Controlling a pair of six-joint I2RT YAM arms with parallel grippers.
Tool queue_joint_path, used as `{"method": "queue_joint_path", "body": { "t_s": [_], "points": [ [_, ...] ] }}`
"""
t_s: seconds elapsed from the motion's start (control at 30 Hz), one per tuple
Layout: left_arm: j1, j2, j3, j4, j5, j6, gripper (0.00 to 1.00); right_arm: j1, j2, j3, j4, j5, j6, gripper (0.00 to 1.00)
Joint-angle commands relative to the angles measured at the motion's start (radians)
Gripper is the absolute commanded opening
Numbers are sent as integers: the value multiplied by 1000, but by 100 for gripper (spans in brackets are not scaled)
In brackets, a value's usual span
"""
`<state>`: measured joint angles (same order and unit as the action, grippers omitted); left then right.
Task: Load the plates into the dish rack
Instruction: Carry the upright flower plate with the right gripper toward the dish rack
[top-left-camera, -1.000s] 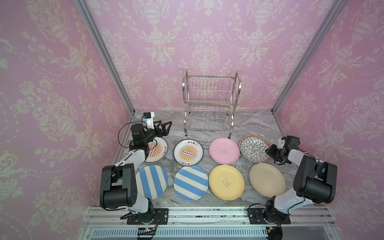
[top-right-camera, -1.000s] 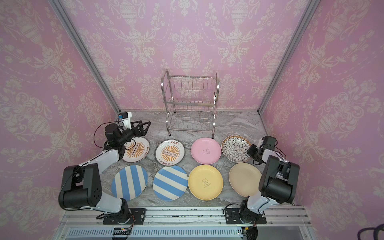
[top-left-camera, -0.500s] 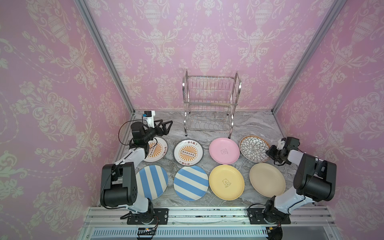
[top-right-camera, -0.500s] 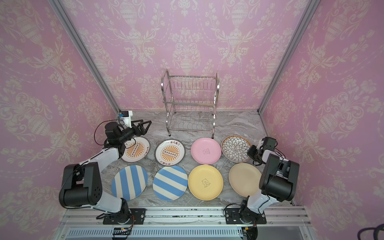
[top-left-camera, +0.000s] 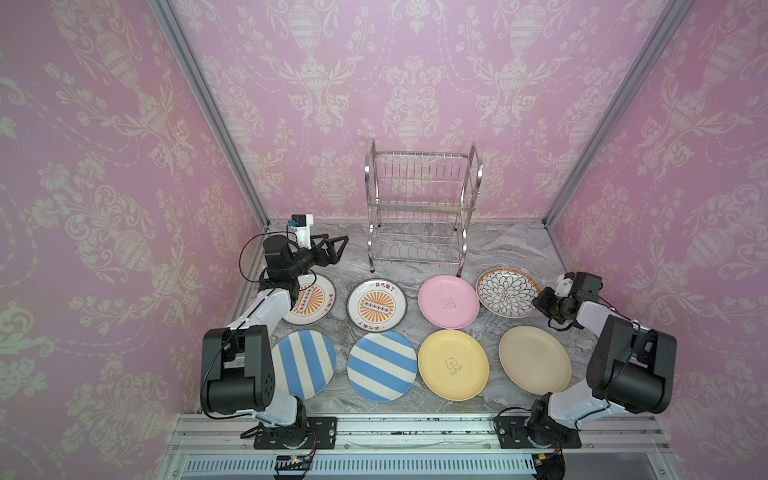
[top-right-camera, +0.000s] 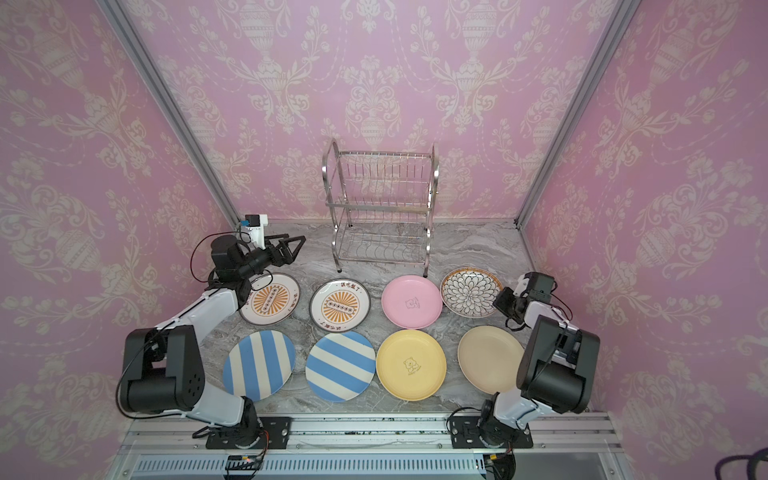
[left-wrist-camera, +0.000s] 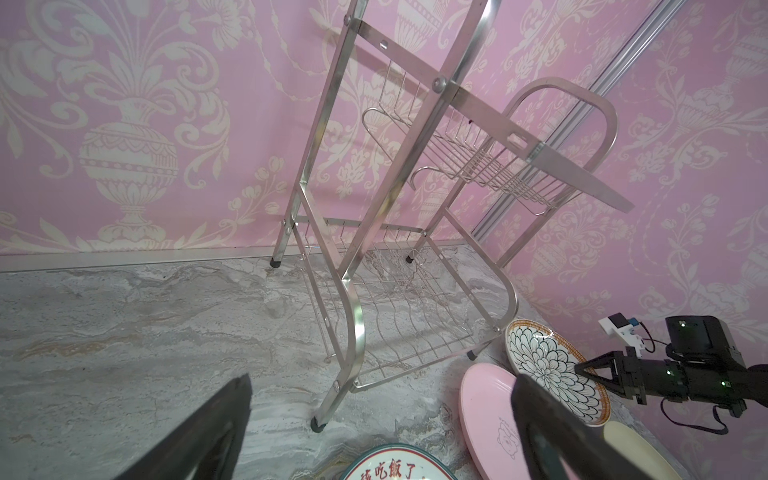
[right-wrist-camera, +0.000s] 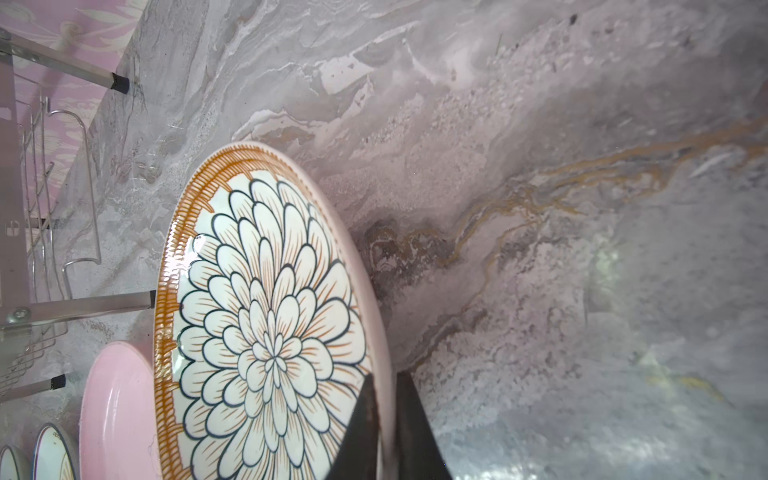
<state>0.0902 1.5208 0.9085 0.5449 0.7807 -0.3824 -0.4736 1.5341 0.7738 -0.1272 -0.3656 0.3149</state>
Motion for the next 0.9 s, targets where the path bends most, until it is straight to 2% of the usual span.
{"method": "queue_joint_path", "body": {
  "t_s": [0.0,0.17,0.3,0.47,0.57,0.77,0.87],
  "points": [
    [-12,20,58,-15,21,20,99,0,-53,45,-85,68,-23,0],
    [-12,86,164,11,6,-16,99,0,-142,108,-200,120,-50,0],
    [-16,203,282,126,90,-109,99,0,-236,175,-306,151,-66,0],
    [-34,333,405,168,173,-140,99,1,-346,264,-426,135,-82,0],
    [-58,375,442,159,180,-92,99,4,-388,312,-500,120,-93,0],
    [-112,433,557,-96,138,114,99,18,-464,376,-562,50,-79,0],
    [-122,448,567,-84,155,113,99,64,-491,420,-589,39,-104,0]
  ]
}}
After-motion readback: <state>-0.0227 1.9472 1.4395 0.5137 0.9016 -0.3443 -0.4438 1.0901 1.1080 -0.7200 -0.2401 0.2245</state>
